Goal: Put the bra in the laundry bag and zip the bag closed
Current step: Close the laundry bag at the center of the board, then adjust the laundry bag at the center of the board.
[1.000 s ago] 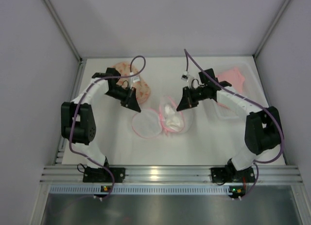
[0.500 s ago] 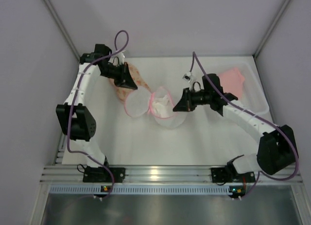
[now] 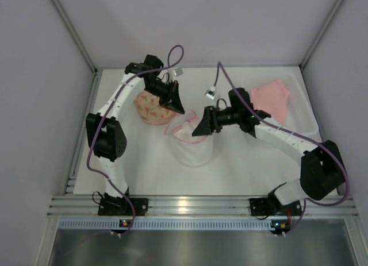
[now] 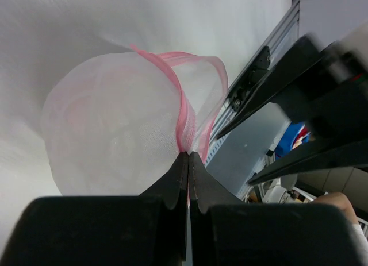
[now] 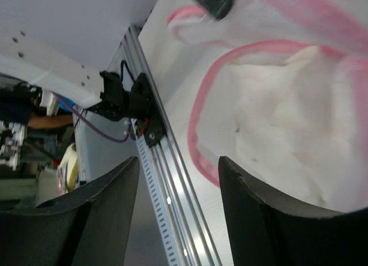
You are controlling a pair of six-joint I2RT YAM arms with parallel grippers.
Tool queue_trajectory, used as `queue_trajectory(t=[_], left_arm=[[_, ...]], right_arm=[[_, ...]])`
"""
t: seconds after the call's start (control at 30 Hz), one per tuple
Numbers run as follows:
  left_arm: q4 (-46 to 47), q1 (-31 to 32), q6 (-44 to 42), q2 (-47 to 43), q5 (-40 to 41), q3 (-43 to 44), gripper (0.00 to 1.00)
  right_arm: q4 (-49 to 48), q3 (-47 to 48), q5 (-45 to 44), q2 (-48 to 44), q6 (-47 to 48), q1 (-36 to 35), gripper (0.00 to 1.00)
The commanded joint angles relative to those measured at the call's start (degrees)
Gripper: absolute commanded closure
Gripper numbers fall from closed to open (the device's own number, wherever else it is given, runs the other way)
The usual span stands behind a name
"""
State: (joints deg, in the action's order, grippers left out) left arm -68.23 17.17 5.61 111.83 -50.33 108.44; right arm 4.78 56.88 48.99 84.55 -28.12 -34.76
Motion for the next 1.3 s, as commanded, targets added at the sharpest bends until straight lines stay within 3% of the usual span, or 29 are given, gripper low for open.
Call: queue_trajectory(t=[0.0, 0.17, 0.33, 0.37, 0.5, 0.6, 0.63, 0.67, 0.7, 0.77, 0.83, 0.93, 1.1, 1.17, 1.27], left_arm=[[0.37, 1.46, 3.97, -0.82, 4.33, 3.53, 1.0], [1.87, 10.68, 3.54, -2.4, 9.36, 1.87, 1.0], [6.61, 20.25, -0.06, -8.02, 11.31, -11.81, 0.98], [8.09, 20.88, -2.16, -8.82, 9.91, -13.42, 0.8], [12.93, 21.68, -7.25, -14.87, 10.77, -18.43, 0.47], [20.11, 21.77, -16.28, -25.31, 12.44, -26.59, 0.01], [22.41, 21.77, -19.03, -32.05, 12.53, -29.49, 0.01], [23.74, 21.77, -21.49, -35.07, 11.14, -35.69, 0.01], [24.62, 22.38, -27.08, -37.63, 11.3, -38.11, 0.01], [24.72, 24.22, -29.94, -42.91, 12.61, -42.86, 0.03], [24.63, 25.72, -33.71, -45.02, 13.41, -47.96, 0.16], [24.72, 26.16, -39.15, -46.96, 15.34, -52.71, 0.31], [25.33, 26.16, -40.06, -48.98, 15.61, -57.46, 0.4], [26.91, 26.16, -40.41, -50.47, 15.7, -60.18, 0.41], [33.74, 26.16, -38.49, -55.13, 17.54, -65.0, 0.38]], right_arm=[[3.55, 3.67, 4.87, -7.37, 4.11, 9.34, 0.41], [14.64, 1.57, 7.52, -10.9, 15.96, 26.13, 0.31], [22.38, 5.42, 3.75, -5.81, 23.89, 30.9, 0.32], [22.56, 6.04, 3.92, -4.76, 24.25, 30.9, 0.34], [22.39, 8.68, 3.74, 0.77, 24.6, 29.76, 0.43], [19.94, 7.64, 1.9, 3.07, 24.7, 28.09, 0.5], [18.36, 6.59, 1.46, 3.33, 22.25, 26.6, 0.54], [15.99, 5.44, 1.63, 3.51, 20.75, 25.81, 0.55], [13.88, 2.82, 1.89, 3.51, 19.34, 24.84, 0.57], [9.04, 0.43, 1.72, 3.16, 16.61, 21.59, 0.65], [6.93, -2.73, 1.37, 2.72, 15.38, 17.99, 0.73], [5.6, -6.51, 3.03, 0.88, 14.41, 14.03, 0.75], [2.09, -11.7, 3.31, -6.84, 10.81, 8.94, 0.73], [-0.63, -12.15, 2.52, -9.92, 7.83, 6.56, 0.62], [-6.07, -12.23, 0.49, -10.37, 1.33, 0.68, 0.55]])
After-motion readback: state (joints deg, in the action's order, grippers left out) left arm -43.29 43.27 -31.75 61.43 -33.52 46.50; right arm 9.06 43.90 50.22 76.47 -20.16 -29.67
